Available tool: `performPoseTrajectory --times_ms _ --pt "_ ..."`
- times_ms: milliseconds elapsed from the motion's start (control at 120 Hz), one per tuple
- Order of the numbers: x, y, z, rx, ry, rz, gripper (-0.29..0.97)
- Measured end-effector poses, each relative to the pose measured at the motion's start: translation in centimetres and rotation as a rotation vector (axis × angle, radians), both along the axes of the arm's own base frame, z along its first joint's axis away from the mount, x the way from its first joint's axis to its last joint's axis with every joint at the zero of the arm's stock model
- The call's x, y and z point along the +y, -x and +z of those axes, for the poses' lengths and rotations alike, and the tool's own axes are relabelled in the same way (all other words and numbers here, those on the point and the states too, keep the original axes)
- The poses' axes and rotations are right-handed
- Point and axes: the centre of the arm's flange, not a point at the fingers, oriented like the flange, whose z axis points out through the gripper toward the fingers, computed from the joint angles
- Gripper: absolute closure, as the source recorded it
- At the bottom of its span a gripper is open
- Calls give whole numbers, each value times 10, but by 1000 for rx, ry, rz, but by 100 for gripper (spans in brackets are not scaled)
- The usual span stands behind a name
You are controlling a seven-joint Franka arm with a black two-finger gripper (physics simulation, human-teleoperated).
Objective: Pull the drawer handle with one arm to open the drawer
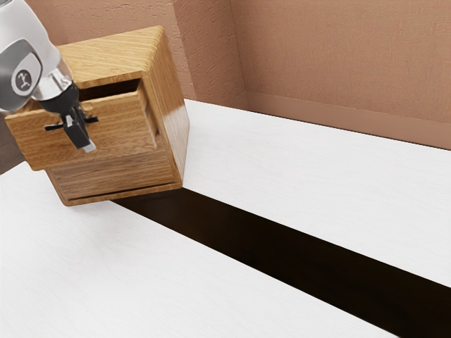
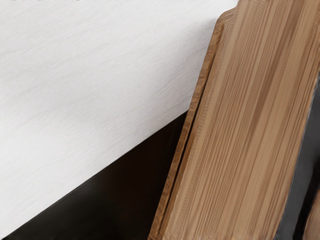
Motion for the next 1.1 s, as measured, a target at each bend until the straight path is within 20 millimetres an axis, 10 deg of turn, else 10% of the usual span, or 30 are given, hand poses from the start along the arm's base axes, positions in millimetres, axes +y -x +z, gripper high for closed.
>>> performPoseTrajectory --times_ms 300,483,808,1100 --pt "-29 13 -2 29 39 -5 0" --pt "-161 -6 16 17 38 -230 0" --pt "-162 31 83 -36 17 -192 1" --pt "-158 30 76 14 33 -165 0"
